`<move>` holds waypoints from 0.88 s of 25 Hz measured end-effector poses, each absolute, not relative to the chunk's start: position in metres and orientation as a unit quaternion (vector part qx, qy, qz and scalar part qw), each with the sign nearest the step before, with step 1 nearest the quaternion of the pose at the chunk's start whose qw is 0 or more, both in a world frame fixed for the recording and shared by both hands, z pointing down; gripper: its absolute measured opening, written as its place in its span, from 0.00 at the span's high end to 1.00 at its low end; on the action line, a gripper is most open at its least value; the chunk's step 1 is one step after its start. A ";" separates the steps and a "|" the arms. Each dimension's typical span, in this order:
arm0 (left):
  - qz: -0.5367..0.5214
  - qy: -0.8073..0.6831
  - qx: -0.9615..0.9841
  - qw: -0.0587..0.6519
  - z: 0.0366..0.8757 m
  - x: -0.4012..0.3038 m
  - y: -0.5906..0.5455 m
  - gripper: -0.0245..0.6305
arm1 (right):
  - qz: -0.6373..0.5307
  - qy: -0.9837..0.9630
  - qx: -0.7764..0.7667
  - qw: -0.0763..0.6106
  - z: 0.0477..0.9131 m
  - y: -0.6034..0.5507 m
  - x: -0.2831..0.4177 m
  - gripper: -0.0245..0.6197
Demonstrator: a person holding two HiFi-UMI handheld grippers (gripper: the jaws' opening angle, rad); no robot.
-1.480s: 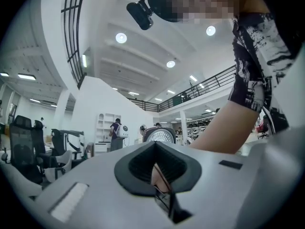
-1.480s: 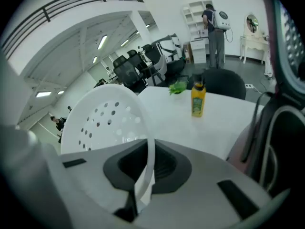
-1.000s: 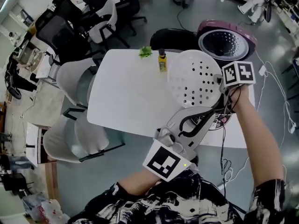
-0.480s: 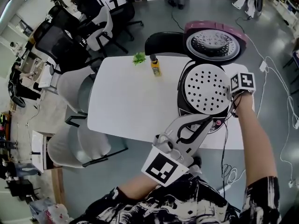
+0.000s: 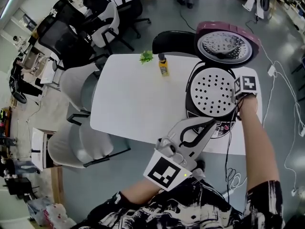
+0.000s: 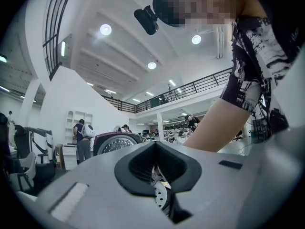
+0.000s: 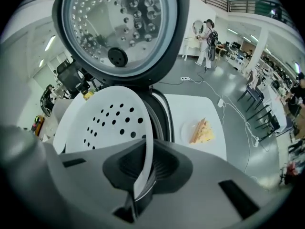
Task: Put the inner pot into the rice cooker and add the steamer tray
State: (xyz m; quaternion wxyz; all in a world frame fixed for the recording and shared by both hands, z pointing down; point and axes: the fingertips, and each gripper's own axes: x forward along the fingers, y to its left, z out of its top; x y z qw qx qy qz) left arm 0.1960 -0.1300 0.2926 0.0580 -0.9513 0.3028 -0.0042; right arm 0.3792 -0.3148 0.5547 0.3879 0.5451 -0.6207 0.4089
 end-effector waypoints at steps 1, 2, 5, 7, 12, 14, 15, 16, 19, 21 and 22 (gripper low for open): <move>-0.004 0.304 -0.951 0.058 0.293 0.194 -0.131 0.96 | 0.402 -0.621 0.545 0.395 0.555 -0.316 0.379 0.95; -0.003 0.306 -0.950 0.057 0.293 0.193 -0.132 0.96 | 0.395 -0.620 0.545 0.402 0.555 -0.317 0.379 0.95; -0.002 0.307 -0.950 0.055 0.294 0.190 -0.133 0.96 | 0.378 -0.624 0.547 0.411 0.554 -0.318 0.379 0.93; 0.000 0.306 -0.950 0.055 0.291 0.190 -0.133 0.96 | 0.365 -0.631 0.546 0.412 0.548 -0.320 0.378 0.83; 0.004 0.299 -0.952 0.064 0.285 0.195 -0.130 0.96 | 0.340 -0.653 0.554 0.388 0.529 -0.323 0.382 0.75; 0.003 0.297 -0.952 0.068 0.285 0.197 -0.130 0.96 | 0.339 -0.682 0.556 0.331 0.511 -0.326 0.376 0.75; 0.004 0.297 -0.952 0.069 0.285 0.198 -0.130 0.96 | 0.333 -0.705 0.553 0.293 0.496 -0.326 0.370 0.75; 0.004 0.296 -0.952 0.072 0.285 0.199 -0.131 0.96 | 0.320 -0.730 0.548 0.254 0.476 -0.324 0.363 0.75; 0.010 0.297 -0.952 0.076 0.279 0.200 -0.135 0.96 | 0.214 -0.809 0.528 0.142 0.392 -0.300 0.340 0.81; 0.028 0.305 -0.950 0.059 0.271 0.199 -0.139 0.96 | 0.111 -0.851 0.510 0.058 0.323 -0.265 0.325 0.86; 0.038 0.310 -0.949 0.047 0.267 0.198 -0.141 0.96 | 0.064 -0.864 0.499 0.018 0.291 -0.243 0.317 0.87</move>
